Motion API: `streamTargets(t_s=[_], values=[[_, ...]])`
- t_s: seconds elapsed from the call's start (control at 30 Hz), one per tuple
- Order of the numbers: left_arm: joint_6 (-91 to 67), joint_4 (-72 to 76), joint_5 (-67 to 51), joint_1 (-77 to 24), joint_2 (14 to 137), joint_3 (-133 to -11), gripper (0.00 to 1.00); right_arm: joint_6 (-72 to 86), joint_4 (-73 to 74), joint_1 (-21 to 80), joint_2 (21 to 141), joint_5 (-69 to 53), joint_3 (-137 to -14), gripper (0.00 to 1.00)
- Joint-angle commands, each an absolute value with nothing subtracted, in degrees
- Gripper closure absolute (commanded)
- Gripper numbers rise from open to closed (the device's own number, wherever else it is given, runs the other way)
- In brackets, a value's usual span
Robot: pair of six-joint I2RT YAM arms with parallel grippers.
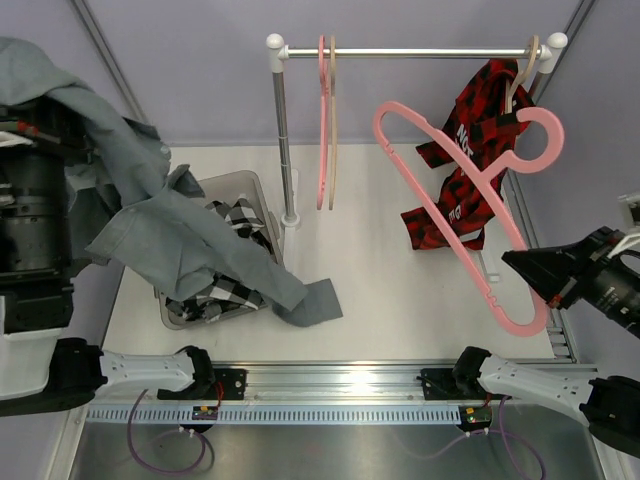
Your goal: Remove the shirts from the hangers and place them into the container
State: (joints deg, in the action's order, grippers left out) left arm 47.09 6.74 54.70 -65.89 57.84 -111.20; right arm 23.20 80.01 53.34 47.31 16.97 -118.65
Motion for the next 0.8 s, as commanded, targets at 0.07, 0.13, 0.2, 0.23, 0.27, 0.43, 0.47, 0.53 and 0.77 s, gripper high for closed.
streamTargets(t_s=[0.07,0.13,0.2,0.23,0.27,0.43,0.47,0.53,0.77], values=[[65.1,10.6,44.4,-65.8,65.0,-115.6,1.0,23.1,84.9,53.2,50.1,20.2,-110.0,1.0],[64.2,8.4,40.8,-65.5,65.2,-116.1,1.0,22.5,81.0,53.2,50.8,22.3,-107.2,1.0],[62.3,7.7,37.0,-64.9,65.6,-116.6,1.0,21.8,78.7,53.1,53.2,25.6,-107.1,1.0],[62.0,6.5,35.7,-64.1,65.9,-118.1,1.0,21.4,77.9,53.1,54.1,25.8,-107.3,1.0],[62.1,6.5,34.2,-63.2,66.4,-118.6,1.0,20.7,77.1,53.1,55.5,25.8,-107.7,1.0],[65.5,6.8,29.3,-58.2,73.3,-129.2,1.0,20.1,75.0,53.1,60.7,31.5,-110.6,1.0],[66.0,7.0,28.5,-57.7,73.7,-130.9,1.0,19.1,74.4,53.1,62.4,33.2,-110.7,1.0],[66.4,7.7,27.7,-57.4,73.8,-130.8,1.0,17.6,71.2,53.1,63.8,34.7,-110.8,1.0],[63.9,9.1,27.9,-56.9,70.2,-122.9,1.0,11.6,61.8,53.0,74.8,43.4,-116.4,1.0]])
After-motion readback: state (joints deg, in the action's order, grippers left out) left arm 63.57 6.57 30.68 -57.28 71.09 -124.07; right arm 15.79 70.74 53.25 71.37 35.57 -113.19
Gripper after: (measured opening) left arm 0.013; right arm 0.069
